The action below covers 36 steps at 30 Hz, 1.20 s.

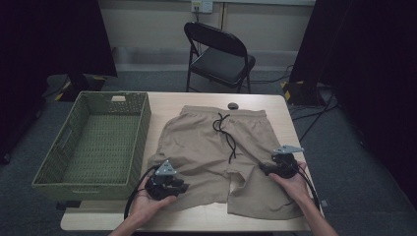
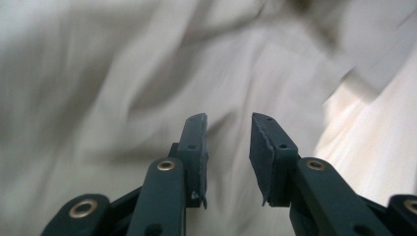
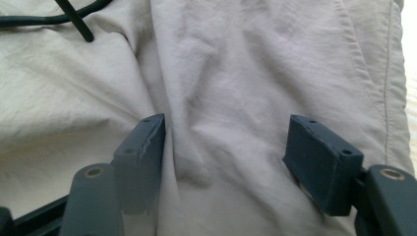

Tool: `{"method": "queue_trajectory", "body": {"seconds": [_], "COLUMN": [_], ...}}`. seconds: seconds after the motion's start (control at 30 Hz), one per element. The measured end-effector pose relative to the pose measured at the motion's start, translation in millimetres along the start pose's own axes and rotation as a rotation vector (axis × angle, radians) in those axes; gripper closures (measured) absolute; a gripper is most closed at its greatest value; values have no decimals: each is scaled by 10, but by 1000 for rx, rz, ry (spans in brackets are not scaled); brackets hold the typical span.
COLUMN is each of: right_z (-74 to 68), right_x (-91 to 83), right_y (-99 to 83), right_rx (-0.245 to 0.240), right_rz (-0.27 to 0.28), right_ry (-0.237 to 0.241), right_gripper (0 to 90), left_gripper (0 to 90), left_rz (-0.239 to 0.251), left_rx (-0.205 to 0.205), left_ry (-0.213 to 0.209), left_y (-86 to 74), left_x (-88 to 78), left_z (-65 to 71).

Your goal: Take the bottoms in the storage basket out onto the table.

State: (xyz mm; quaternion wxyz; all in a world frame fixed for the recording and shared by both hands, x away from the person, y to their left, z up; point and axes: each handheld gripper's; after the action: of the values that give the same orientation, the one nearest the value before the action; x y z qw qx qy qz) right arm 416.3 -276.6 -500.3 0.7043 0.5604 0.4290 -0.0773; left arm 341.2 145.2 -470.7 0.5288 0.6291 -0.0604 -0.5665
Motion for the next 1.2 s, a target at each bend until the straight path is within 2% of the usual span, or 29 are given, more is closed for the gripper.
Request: {"method": "queue_trajectory", "body": {"seconds": [0.03,0.1,0.13,0.17,0.2,0.23,0.27,0.3,0.33,0.4,0.43,0.47,0.5,0.57,0.6,0.63,0.67,0.73,0.77,0.87,0.97,1.03,1.07,1.13,1.2], "right_z": [0,-17,-33,-33,-67,-67,-100,-112,-123,-132,-136,-138,-138,-140,-141,-141,-145,-141,-141,-132,-113,-105,-102,-104,-108], "right_x": [0,-4,-9,-9,-38,-38,-65,-70,-69,-66,-63,-60,-60,-51,-41,-41,-35,-27,-27,-8,14,30,34,26,18], "right_y": [0,12,19,19,42,42,66,72,78,82,87,92,92,94,93,93,90,88,88,77,64,57,54,57,61], "right_rx": [0,4,1,1,7,7,1,1,-1,-1,0,9,9,3,2,2,0,-1,-1,-5,-2,2,0,-2,-3], "right_rz": [0,-8,-8,-8,8,8,28,31,32,30,29,33,33,33,30,30,24,20,20,14,3,-7,-6,5,9], "right_ry": [0,-2,1,1,7,7,17,22,25,29,31,35,35,36,37,37,30,28,28,16,13,9,3,-3,-4], "right_gripper": [316,293,299,299,300,300,301,301,301,301,301,301,301,301,301,301,301,307,307,315,313,310,311,317,318], "left_gripper": [682,697,709,711,711,707,695,675,653,640,624,590,591,620,704,704,806,883,883,894,894,892,891,891,891], "left_rz": [0,18,21,21,19,19,-4,-4,-31,-39,-41,-64,-64,-72,-69,-70,-66,-69,-73,-83,-84,-75,-76,-77,-89], "left_rx": [0,1,10,10,16,16,36,36,45,42,39,66,66,106,148,178,174,176,185,175,157,139,125,118,128], "left_ry": [0,-29,-45,-45,-76,-76,-85,-85,-84,-86,-77,-45,-45,-13,17,33,22,10,0,-40,-86,-102,-132,-140,-147], "left_y": [0,67,139,139,207,207,250,250,274,274,263,242,242,243,233,223,206,199,191,146,82,37,8,-3,-2], "left_x": [0,56,160,160,293,293,450,450,590,653,697,744,744,740,740,738,733,727,719,672,616,595,579,579,577], "left_z": [0,45,114,114,195,195,276,276,327,339,353,369,369,377,400,418,429,434,445,465,481,510,526,551,586]}}
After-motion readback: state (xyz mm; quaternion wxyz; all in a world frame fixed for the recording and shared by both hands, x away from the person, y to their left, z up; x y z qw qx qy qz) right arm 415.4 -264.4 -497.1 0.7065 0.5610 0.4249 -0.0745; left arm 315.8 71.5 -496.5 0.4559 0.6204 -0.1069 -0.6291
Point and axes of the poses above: each handheld gripper's, and its own axes: x roughly forward along the jaws, y roughly out of its top, z roughly to its right
